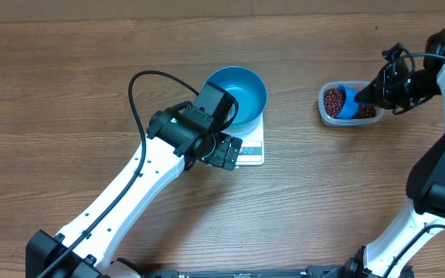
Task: Scoop item into bowl and weigh 150g on scale
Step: 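Lift the filled scoop out of the tub with the right gripper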
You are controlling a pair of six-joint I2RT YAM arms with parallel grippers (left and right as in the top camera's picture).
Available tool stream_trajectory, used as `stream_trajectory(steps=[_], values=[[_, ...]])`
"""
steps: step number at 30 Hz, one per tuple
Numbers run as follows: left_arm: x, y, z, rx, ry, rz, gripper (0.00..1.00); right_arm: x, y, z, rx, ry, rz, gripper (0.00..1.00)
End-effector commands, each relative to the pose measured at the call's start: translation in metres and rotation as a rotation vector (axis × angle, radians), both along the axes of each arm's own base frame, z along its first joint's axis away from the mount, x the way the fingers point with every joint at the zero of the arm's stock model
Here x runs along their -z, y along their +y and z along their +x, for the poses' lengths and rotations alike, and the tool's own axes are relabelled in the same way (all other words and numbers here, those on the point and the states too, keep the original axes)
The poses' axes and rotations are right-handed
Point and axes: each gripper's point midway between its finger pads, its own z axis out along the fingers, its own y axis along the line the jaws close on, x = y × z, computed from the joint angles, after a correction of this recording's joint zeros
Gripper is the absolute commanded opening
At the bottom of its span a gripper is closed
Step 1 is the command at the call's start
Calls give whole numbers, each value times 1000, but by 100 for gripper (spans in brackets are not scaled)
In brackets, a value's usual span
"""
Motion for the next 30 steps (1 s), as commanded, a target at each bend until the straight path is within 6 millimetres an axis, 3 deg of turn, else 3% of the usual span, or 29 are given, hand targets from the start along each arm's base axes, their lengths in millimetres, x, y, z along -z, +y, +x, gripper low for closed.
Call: stream_trajectory(steps=[1,10,25,30], values=[[-10,0,0,-4,-22,-24,100,20,8,-8,-18,47,29,4],[-10,0,0,-4,-22,-24,100,15,0,-11,20,47,77,4],[-10,0,0,-4,-22,-24,100,12,-31,-20,96,49,107,4],[-10,0,0,-4,-22,-24,100,6,-31,-20,90,12,159,4]])
